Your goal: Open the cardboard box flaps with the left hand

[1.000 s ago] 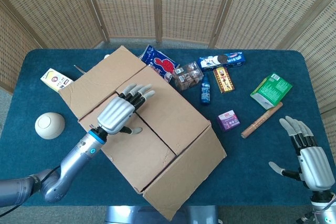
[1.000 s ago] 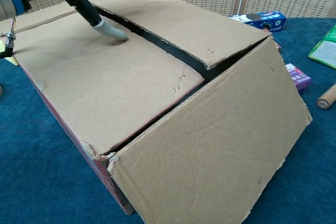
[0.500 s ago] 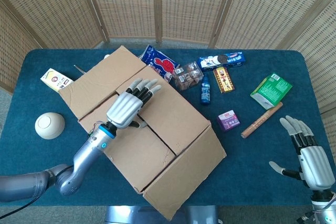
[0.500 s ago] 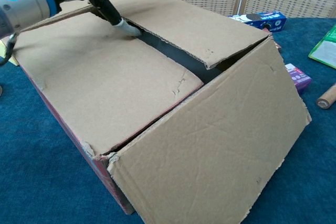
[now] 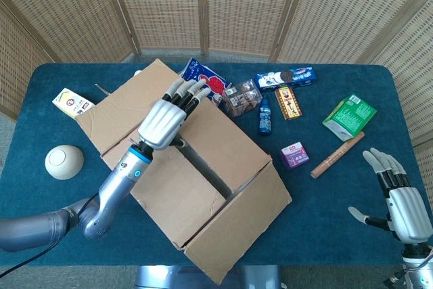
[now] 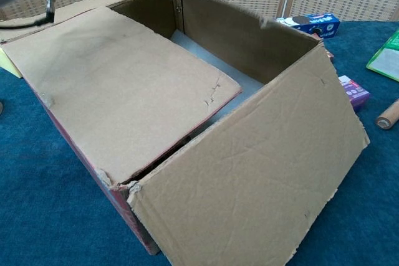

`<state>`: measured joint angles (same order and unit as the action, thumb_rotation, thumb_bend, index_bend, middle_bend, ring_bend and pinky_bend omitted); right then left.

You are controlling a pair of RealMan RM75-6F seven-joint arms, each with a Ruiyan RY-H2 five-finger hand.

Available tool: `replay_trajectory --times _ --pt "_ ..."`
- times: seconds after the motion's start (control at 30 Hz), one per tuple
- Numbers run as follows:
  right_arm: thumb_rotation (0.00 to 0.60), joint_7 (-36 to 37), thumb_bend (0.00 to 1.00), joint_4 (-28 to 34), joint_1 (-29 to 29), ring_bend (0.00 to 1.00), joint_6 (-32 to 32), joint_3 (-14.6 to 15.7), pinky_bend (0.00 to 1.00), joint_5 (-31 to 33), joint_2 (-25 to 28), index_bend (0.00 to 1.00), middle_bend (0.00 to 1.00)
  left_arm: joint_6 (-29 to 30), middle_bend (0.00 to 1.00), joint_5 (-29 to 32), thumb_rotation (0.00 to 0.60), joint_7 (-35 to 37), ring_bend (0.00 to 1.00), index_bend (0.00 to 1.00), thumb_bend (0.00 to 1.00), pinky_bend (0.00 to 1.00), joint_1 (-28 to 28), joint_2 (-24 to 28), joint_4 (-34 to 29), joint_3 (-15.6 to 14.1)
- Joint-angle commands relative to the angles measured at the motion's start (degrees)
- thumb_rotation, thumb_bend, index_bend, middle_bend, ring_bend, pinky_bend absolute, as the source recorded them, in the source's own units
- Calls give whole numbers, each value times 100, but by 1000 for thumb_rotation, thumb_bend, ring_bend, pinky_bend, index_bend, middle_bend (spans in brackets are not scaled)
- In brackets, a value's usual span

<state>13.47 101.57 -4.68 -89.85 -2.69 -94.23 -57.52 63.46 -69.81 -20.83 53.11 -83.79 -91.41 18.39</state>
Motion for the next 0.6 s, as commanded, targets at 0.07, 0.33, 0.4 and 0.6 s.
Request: replay_trajectory --times 0.07,0.33,0.4,0.6 --pt "600 -16 0 -27 -33 0 75 -5 0 38 -21 0 0 -158 0 176 600 -78 0 0 244 25 220 43 152 245" --pt "600 -6 0 -82 -131 0 290 -28 0 167 -77 0 0 -551 0 588 600 -246 0 0 244 28 834 -213 841 656" --pt "600 62 0 -100 -157 0 361 -49 0 256 -82 0 0 -621 0 690 600 -251 0 0 244 27 1083 -393 1196 805" --pt "600 325 0 -202 -184 0 467 -143 0 538 -29 0 0 -824 0 734 600 -163 0 0 244 22 1760 -951 2434 1021"
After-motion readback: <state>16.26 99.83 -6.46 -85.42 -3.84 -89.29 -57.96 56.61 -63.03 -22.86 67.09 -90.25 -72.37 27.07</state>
